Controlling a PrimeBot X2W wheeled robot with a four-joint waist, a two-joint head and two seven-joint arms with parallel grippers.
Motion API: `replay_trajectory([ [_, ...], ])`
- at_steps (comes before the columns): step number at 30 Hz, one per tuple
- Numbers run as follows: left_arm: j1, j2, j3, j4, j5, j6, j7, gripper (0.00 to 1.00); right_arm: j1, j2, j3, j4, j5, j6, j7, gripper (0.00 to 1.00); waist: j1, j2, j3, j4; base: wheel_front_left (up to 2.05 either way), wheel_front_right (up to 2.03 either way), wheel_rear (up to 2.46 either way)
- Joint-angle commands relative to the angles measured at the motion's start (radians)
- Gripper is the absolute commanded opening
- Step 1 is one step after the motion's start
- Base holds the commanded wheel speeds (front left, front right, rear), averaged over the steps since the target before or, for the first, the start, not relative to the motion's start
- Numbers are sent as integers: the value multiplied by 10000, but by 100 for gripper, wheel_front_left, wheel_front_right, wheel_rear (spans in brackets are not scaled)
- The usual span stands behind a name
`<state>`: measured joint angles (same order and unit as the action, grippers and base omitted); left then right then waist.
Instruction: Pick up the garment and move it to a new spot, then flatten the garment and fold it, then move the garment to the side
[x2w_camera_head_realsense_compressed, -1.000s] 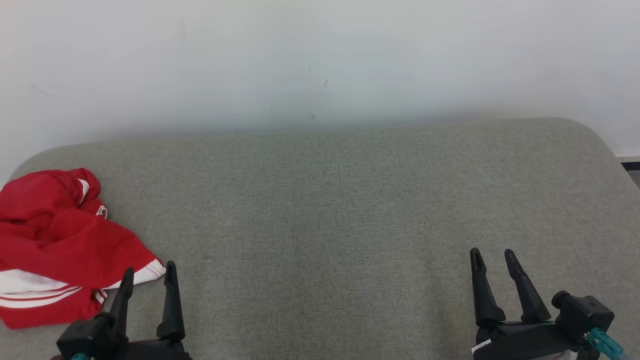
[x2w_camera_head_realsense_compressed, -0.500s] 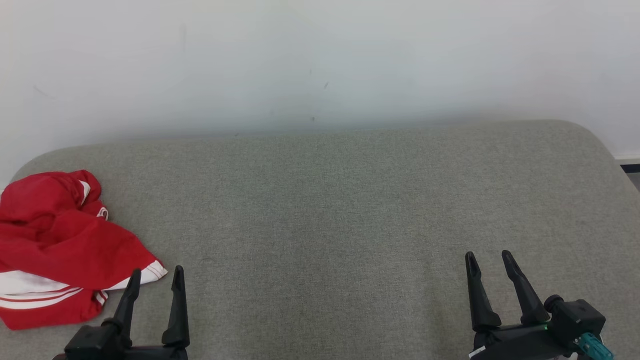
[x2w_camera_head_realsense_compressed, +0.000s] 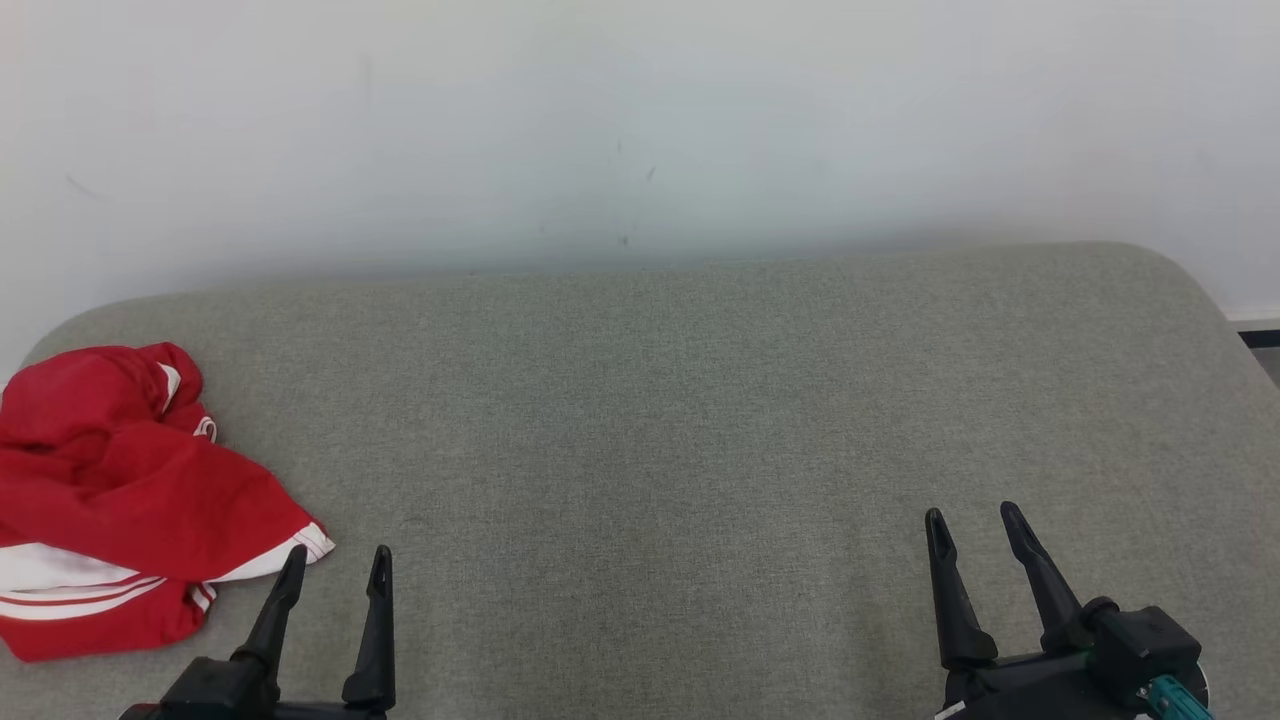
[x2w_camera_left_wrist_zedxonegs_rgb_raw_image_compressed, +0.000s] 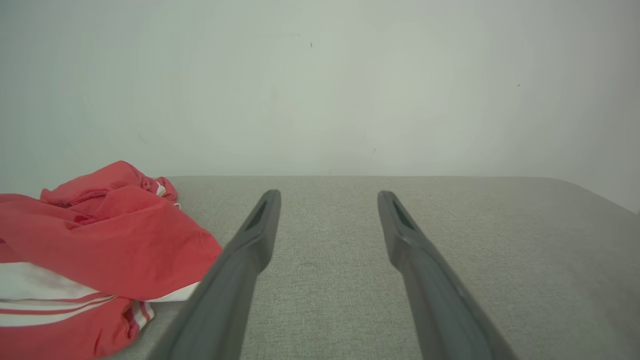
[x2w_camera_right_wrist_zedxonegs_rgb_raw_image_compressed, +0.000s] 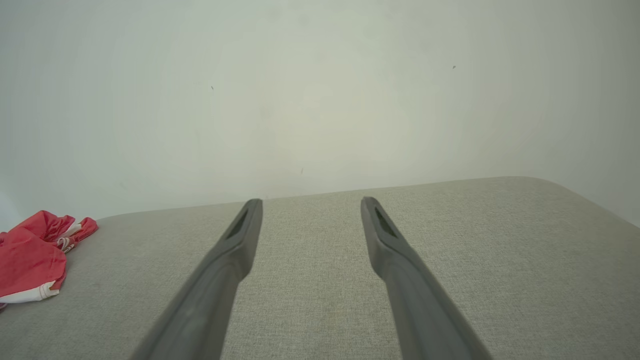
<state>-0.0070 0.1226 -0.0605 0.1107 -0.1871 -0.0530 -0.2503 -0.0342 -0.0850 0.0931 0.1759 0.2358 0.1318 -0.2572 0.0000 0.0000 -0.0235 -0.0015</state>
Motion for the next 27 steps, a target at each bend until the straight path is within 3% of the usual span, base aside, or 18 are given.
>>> replay_trajectory([
  [1, 15, 33, -34, -27, 125, 37, -9, 100, 84, -65, 15, 8, -106, -20, -96, 100, 0, 0, -2, 7, 0, 0, 0],
  [27, 76, 171, 182, 187, -355, 403, 452, 100, 145, 39, -301, 126, 436, -21, 256, 100, 0, 0, -12, 51, 0, 0, 0],
])
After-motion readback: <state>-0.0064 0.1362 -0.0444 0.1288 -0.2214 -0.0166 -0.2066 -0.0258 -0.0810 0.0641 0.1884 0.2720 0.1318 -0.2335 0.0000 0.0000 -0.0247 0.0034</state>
